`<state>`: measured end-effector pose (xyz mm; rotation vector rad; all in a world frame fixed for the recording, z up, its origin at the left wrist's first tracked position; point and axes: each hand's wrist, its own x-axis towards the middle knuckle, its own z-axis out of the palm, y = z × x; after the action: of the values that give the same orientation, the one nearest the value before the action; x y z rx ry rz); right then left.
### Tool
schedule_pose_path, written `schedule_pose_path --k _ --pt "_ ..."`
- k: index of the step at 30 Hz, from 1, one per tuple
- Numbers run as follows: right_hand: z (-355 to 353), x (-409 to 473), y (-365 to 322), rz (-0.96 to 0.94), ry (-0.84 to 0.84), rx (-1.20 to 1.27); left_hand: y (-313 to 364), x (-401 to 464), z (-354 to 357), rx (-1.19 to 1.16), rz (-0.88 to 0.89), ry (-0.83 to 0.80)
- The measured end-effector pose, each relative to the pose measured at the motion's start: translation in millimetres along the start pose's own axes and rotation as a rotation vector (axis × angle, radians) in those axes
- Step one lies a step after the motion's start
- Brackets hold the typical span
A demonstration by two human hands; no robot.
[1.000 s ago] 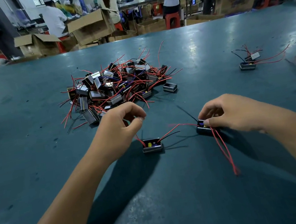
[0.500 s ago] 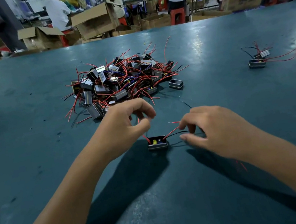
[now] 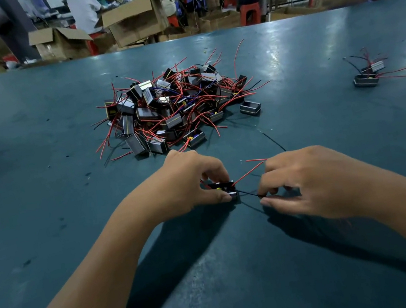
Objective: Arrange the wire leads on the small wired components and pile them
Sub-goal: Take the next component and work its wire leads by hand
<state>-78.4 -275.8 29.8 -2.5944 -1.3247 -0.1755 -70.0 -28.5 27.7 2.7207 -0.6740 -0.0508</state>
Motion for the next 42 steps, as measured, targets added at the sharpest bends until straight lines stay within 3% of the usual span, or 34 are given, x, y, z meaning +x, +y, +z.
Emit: schedule_pose_path --k 20,26,42 --pt "6 2 12 0.216 0.150 0.251 8 0 0 0.084 0.041 0.015" --pt "5 3 13 0.201 0.140 0.272 28 9 21 -0.127 0.251 0.116" --pt "5 7 7 0.267 0.158 0.222 23 12 27 -0.169 0.251 0.186"
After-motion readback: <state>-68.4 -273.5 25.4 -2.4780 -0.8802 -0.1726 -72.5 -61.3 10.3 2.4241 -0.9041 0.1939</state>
